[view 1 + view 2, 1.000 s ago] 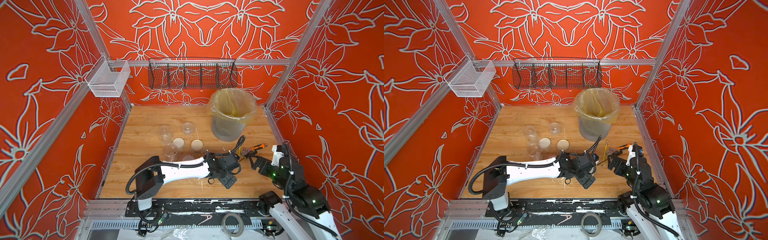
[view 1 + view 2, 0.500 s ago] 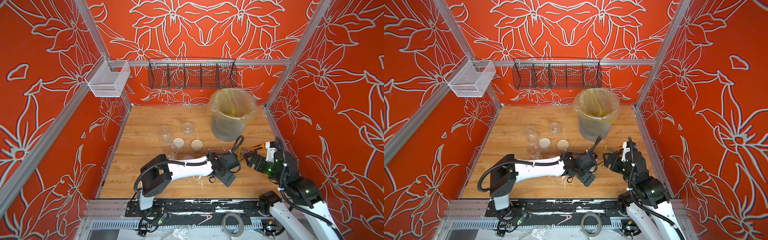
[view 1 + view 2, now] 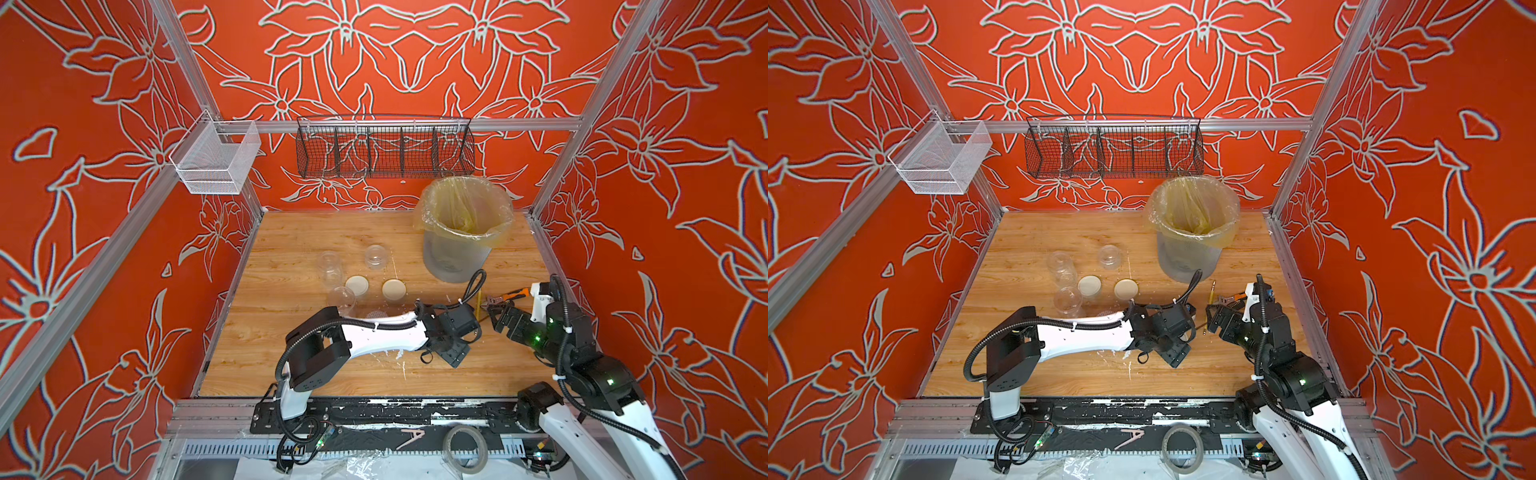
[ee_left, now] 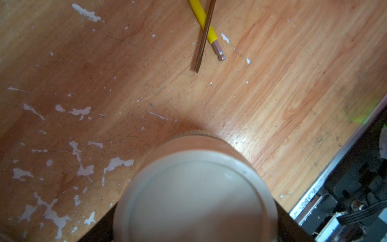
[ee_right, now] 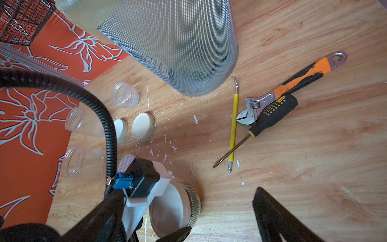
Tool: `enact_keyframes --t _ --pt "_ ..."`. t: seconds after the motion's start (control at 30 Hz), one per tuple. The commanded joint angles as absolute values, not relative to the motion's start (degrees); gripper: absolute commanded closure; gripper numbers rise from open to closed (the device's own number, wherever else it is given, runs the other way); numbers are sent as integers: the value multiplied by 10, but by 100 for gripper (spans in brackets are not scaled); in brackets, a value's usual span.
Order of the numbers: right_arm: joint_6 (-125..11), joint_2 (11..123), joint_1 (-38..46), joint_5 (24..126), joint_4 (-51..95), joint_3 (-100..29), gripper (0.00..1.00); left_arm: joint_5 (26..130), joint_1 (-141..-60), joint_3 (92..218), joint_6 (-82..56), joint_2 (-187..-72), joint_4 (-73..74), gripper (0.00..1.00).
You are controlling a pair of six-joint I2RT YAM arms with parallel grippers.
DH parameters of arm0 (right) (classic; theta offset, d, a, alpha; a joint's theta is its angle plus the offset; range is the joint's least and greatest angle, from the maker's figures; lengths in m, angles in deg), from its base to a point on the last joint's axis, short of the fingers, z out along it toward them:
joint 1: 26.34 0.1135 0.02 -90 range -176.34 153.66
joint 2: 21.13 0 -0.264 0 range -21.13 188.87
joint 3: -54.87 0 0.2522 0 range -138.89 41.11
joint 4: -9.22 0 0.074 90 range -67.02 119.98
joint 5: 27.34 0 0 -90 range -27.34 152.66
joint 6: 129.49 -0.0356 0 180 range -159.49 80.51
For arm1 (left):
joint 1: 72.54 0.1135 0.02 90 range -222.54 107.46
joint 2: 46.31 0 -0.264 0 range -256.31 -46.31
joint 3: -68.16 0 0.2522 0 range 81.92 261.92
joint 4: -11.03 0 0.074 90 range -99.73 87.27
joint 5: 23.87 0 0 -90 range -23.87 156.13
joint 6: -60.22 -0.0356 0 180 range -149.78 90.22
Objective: Empty moldy tea leaves from jars
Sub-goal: Pick up the jar from the center of the board.
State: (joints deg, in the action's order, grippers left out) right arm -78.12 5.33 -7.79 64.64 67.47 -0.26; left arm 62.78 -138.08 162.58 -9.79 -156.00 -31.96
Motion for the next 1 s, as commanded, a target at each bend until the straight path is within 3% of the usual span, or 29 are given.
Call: enact_keyframes --t 0.0,0.23,0.47,0.63,0.8,0.97 --pt "-776 54 -81 642 642 5 3 643 -1368 1597 -77 -1523 -321 44" --pt "-700 16 -81 720 506 56 10 692 -1314 1548 -67 -1400 -277 58" --pt "-631 9 -79 898 248 154 13 775 -1228 1529 -64 -1270 -263 71" --pt "-596 68 -51 983 36 213 5 841 -1173 1546 -61 -1201 -268 76" --pt "-474 169 28 997 -42 202 2 889 -1148 1567 -60 -1174 -286 78" --pt "-424 244 56 1022 -112 179 2 919 -1140 1578 -54 -1171 -302 79"
